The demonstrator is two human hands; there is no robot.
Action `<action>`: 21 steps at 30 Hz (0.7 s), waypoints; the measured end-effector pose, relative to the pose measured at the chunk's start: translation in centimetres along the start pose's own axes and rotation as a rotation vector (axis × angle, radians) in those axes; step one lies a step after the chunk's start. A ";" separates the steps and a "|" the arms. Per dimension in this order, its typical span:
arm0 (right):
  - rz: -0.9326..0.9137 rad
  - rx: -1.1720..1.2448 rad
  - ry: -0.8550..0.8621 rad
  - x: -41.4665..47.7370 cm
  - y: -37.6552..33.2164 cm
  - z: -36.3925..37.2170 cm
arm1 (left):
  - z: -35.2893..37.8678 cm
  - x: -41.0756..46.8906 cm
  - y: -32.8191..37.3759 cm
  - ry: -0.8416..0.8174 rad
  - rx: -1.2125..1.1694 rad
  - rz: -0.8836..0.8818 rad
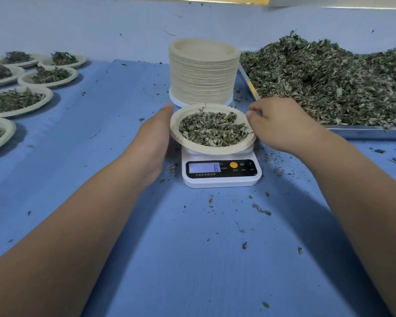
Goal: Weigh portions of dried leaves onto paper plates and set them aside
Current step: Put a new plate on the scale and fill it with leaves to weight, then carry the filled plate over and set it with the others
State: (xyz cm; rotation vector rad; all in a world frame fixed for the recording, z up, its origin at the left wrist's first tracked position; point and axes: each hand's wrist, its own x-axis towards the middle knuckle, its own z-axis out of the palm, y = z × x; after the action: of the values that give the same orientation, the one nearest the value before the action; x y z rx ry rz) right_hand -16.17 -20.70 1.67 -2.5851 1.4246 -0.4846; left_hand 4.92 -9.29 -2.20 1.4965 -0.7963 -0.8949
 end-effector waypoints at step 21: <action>-0.025 0.720 0.011 -4.4 -16.9 4.6 | -10.8 -10.2 1.0 0.703 -0.060 0.066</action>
State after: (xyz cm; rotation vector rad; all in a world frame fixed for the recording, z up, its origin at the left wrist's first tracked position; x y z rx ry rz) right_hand -3.27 -8.01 1.21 -2.0143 0.9679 -0.8314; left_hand 9.51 4.65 0.31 1.5731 -0.2915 -0.2911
